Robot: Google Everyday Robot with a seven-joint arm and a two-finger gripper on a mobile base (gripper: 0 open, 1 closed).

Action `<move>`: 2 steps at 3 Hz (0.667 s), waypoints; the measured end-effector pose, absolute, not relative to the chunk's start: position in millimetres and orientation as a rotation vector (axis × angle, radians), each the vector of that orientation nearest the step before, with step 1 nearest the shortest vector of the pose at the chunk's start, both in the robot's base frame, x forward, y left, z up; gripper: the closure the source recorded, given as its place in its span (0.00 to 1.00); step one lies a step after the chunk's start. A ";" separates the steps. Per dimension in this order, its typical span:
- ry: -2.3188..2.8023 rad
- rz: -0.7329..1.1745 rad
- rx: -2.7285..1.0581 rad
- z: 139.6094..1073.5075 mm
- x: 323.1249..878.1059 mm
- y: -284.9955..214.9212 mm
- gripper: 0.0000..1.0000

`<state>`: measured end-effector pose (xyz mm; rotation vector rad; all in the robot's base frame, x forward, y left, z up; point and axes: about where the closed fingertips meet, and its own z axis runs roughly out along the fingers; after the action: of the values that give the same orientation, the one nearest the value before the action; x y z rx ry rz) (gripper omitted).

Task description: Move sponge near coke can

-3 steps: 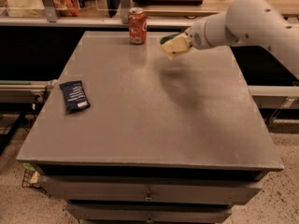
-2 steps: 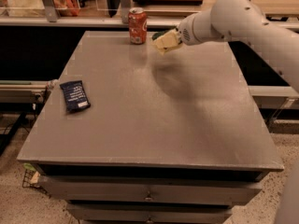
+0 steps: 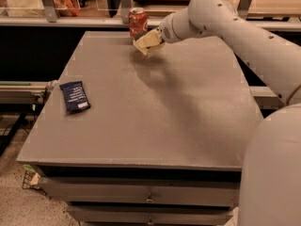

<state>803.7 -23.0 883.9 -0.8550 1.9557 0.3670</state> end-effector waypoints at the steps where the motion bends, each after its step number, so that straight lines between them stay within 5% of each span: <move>1: 1.960 0.368 -0.851 880.4 815.3 -12.9 0.57; 2: 1.962 0.355 -0.825 878.8 827.3 -13.8 0.33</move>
Offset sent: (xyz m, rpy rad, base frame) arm 0.0390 0.0006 -0.0019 0.0114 -0.0171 -0.0679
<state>827.3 -13.8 878.8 -0.8250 1.9616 0.3555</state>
